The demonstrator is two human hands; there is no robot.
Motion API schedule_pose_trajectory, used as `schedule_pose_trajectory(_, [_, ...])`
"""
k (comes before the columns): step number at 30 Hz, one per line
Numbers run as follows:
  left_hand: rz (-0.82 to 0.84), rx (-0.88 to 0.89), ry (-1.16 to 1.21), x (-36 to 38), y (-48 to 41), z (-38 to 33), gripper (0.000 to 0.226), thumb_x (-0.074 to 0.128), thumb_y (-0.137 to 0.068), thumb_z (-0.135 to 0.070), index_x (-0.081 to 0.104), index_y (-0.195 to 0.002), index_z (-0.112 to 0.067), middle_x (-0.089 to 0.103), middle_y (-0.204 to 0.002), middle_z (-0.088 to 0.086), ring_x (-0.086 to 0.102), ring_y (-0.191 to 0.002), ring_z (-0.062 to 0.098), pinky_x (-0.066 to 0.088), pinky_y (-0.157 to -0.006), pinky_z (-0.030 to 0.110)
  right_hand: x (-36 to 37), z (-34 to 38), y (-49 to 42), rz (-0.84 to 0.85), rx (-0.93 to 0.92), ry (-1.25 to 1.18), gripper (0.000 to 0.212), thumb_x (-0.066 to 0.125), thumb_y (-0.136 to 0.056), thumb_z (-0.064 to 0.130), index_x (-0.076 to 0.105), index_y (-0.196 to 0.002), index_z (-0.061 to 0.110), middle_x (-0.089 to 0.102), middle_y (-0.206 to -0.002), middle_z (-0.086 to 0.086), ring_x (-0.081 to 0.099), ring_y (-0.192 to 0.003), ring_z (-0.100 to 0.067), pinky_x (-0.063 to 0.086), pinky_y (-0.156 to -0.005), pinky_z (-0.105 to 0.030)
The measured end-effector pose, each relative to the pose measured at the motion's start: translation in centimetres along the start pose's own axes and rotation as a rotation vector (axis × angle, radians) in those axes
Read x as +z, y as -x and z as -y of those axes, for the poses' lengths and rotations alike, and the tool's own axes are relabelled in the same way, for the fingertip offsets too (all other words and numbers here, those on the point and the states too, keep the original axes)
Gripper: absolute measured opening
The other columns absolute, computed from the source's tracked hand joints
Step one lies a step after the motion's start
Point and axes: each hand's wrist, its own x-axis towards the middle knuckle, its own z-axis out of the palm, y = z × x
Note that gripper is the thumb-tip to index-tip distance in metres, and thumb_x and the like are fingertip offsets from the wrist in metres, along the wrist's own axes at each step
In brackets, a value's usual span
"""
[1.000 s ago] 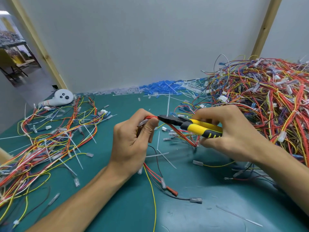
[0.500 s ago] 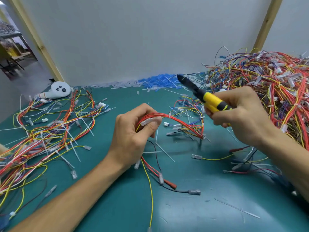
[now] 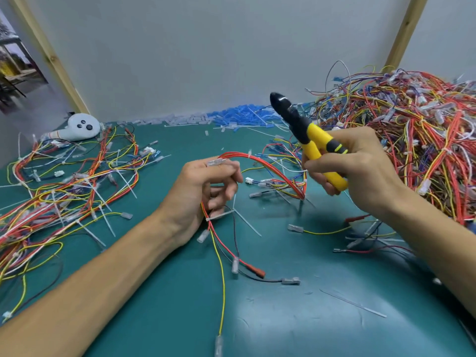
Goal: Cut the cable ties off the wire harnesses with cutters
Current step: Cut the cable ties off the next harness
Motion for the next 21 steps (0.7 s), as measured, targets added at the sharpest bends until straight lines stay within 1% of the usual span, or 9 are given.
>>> schedule_pose_trajectory(2, [0.026, -0.025, -0.021, 0.2, 0.1, -0.1, 0.012, 0.067, -0.082, -0.027, 0.071, -0.080, -0.016, 0.052, -0.062, 0.005, 0.030, -0.042, 0.011, 0.030, -0.038, 0.017, 0.0, 0.2, 0.0, 0.036, -0.026, -0.087, 0.021, 0.069, -0.076, 0.010, 0.058, -0.073, -0.007, 0.050, -0.058, -0.017, 0.043, -0.046, -0.023, 0.035, -0.045, -0.033])
schedule_pose_trajectory(6, [0.034, 0.011, -0.105, 0.5, 0.1, 0.0, 0.011, 0.078, -0.080, -0.030, 0.074, -0.081, -0.020, 0.055, -0.065, 0.005, 0.045, -0.046, 0.013, 0.037, -0.037, 0.020, 0.7, 0.3, 0.3, 0.078, -0.060, -0.178, 0.031, 0.071, -0.086, 0.017, 0.062, -0.094, -0.012, 0.062, -0.072, -0.015, 0.050, -0.045, -0.024, 0.043, -0.048, -0.030])
schedule_pose_trajectory(7, [0.042, 0.024, -0.119, 0.5, 0.1, 0.1, 0.013, 0.080, -0.080, -0.030, 0.073, -0.083, -0.019, 0.057, -0.067, 0.006, 0.050, -0.049, 0.014, 0.039, -0.038, 0.021, 0.8, 0.3, 0.4, 0.090, -0.060, -0.157, 0.029, 0.074, -0.088, 0.016, 0.062, -0.095, -0.009, 0.065, -0.074, -0.014, 0.049, -0.046, -0.023, 0.043, -0.049, -0.030])
schedule_pose_trajectory(9, [0.058, 0.038, -0.143, 0.7, 0.1, 0.3, 0.017, 0.081, -0.082, -0.029, 0.072, -0.088, -0.016, 0.061, -0.071, 0.007, 0.056, -0.056, 0.017, 0.043, -0.040, 0.023, 1.0, 0.2, 0.5, 0.109, -0.055, -0.077, 0.026, 0.081, -0.089, 0.009, 0.059, -0.091, -0.005, 0.064, -0.079, -0.024, 0.049, -0.049, -0.018, 0.043, -0.049, -0.029])
schedule_pose_trajectory(11, [0.051, 0.045, -0.166, 0.7, 0.0, 0.3, 0.021, 0.083, -0.080, -0.032, 0.073, -0.088, -0.016, 0.062, -0.072, 0.007, 0.057, -0.061, 0.017, 0.044, -0.042, 0.024, 1.2, 0.2, 0.5, 0.130, -0.050, -0.018, 0.024, 0.080, -0.089, 0.003, 0.057, -0.088, -0.003, 0.060, -0.077, -0.025, 0.052, -0.053, -0.009, 0.042, -0.052, -0.020])
schedule_pose_trajectory(13, [0.033, 0.046, -0.180, 0.7, 0.0, 0.3, 0.023, 0.083, -0.077, -0.035, 0.074, -0.087, -0.017, 0.062, -0.072, 0.006, 0.055, -0.064, 0.017, 0.043, -0.044, 0.024, 1.5, 0.3, 0.6, 0.172, -0.039, -0.017, 0.029, 0.082, -0.087, 0.009, 0.056, -0.087, -0.003, 0.057, -0.070, -0.016, 0.050, -0.054, -0.006, 0.040, -0.052, -0.015])
schedule_pose_trajectory(16, [-0.005, 0.046, -0.187, 0.7, -0.1, 0.4, 0.023, 0.083, -0.079, -0.035, 0.073, -0.087, -0.015, 0.060, -0.070, 0.006, 0.051, -0.060, 0.017, 0.039, -0.043, 0.023, 1.6, 0.6, 0.7, 0.267, 0.010, -0.093, 0.039, 0.080, -0.085, 0.026, 0.053, -0.086, -0.003, 0.050, -0.063, 0.004, 0.044, -0.054, -0.008, 0.038, -0.051, -0.016])
schedule_pose_trajectory(19, [-0.029, 0.037, -0.213, 0.5, -0.1, 0.6, 0.022, 0.081, -0.081, -0.034, 0.069, -0.082, -0.016, 0.060, -0.069, 0.005, 0.049, -0.057, 0.016, 0.035, -0.047, 0.022, 1.6, 0.6, 0.9, 0.257, -0.007, 0.019, 0.034, 0.082, -0.090, 0.019, 0.053, -0.086, 0.002, 0.047, -0.065, 0.008, 0.043, -0.057, -0.009, 0.039, -0.054, -0.023])
schedule_pose_trajectory(21, [-0.007, 0.033, -0.204, 0.4, -0.2, 0.5, 0.024, 0.080, -0.082, -0.031, 0.068, -0.084, -0.010, 0.060, -0.069, 0.005, 0.049, -0.057, 0.015, 0.035, -0.047, 0.021, 1.9, 0.3, 0.7, 0.148, -0.013, 0.064, 0.027, 0.077, -0.093, 0.012, 0.053, -0.085, 0.004, 0.046, -0.062, 0.010, 0.043, -0.056, -0.007, 0.039, -0.054, -0.022])
